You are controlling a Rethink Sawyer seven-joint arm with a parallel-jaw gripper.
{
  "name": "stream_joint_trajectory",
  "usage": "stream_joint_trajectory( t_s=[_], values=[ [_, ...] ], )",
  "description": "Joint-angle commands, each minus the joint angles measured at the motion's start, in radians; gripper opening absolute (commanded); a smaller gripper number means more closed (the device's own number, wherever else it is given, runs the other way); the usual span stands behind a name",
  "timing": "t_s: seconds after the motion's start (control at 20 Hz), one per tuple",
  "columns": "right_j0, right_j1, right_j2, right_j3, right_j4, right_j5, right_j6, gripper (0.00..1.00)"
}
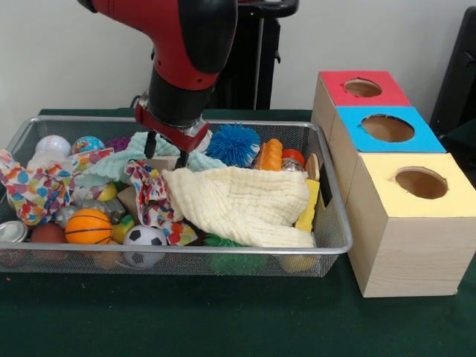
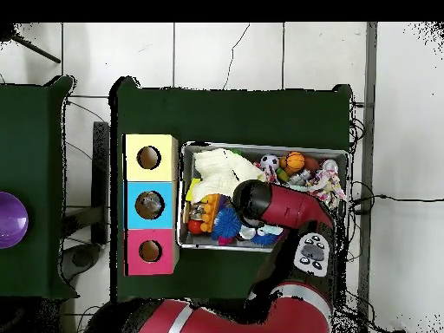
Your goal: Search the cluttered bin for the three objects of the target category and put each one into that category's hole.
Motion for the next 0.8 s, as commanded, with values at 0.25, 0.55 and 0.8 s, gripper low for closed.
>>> stream_joint_trajectory(
  t_s=[0.25, 0.55, 0.8],
  values=[
    [-0.033, 0.159, 0.019, -0.037, 0.005, -0.102, 0.192, 1.00],
    [-0.060, 0.171, 0.056, -0.046, 0.010, -0.129, 0.161, 1.00],
    [-0.090, 0.185, 0.095, -0.056, 0.011, -0.105, 0.115, 1.00]
  ],
)
